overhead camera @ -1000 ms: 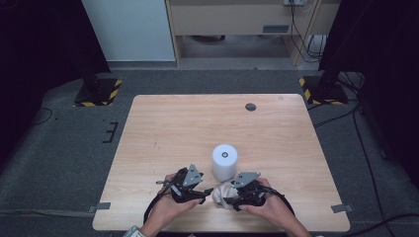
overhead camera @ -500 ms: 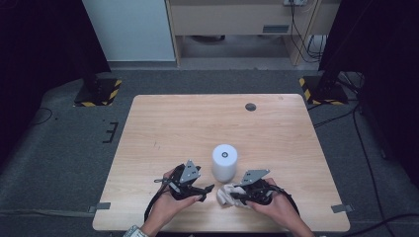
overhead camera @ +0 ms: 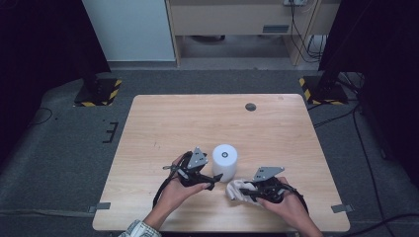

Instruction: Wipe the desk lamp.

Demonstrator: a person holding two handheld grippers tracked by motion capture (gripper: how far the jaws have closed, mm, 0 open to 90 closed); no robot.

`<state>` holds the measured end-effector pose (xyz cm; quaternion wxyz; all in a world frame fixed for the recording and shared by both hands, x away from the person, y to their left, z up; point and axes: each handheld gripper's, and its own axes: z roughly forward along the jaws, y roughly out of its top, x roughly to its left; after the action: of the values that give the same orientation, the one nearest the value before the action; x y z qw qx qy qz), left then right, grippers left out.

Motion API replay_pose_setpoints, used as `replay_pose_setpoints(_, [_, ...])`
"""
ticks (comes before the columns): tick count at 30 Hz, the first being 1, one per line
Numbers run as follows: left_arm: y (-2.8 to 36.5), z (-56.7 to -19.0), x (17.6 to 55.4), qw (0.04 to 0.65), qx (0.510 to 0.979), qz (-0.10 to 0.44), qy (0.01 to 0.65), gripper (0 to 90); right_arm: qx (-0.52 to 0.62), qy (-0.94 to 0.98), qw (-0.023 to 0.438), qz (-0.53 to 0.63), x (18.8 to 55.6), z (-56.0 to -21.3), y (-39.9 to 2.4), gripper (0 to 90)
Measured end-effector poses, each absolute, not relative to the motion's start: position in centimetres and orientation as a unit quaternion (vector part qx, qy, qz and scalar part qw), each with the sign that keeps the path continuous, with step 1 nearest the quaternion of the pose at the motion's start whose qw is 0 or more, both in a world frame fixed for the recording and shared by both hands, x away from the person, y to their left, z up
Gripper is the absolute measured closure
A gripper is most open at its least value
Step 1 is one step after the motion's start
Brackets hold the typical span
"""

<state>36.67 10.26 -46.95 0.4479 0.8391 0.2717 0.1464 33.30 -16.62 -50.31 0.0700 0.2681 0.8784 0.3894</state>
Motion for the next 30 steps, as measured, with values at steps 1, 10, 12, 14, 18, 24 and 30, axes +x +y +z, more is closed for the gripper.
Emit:
replay_pose_setpoints(1, [10.1,-46.9,36.8,0.448,0.839,0.147,0.271,6.9,0.270,0.878,0.071,0.390,33.3,-50.3,-16.7,69.4])
replay_pose_setpoints(10, [8.3,-47.2,38.4,0.453,0.838,0.144,0.268,5.2,0.272,0.878,0.071,0.387,33.4,-50.4,-16.7,68.8])
replay_pose_setpoints(12, [7.9,-47.2,38.6,0.454,0.839,0.144,0.264,5.2,0.272,0.878,0.071,0.387,33.4,-50.4,-16.8,68.8])
replay_pose_setpoints(14, [7.5,-47.1,38.7,0.455,0.839,0.144,0.261,5.0,0.272,0.878,0.072,0.388,33.4,-50.3,-16.8,68.9])
replay_pose_setpoints(18, [7.1,-46.9,39.0,0.453,0.838,0.148,0.265,7.1,0.273,0.878,0.071,0.386,33.3,-50.4,-16.8,68.9])
replay_pose_setpoints(24, [7.2,-46.7,39.0,0.445,0.845,0.138,0.261,7.9,0.273,0.878,0.072,0.385,33.3,-50.3,-16.9,68.9])
replay_pose_setpoints(30, [8.1,-46.5,37.9,0.443,0.855,0.121,0.241,8.0,0.274,0.875,0.072,0.394,33.2,-49.9,-17.3,69.2])
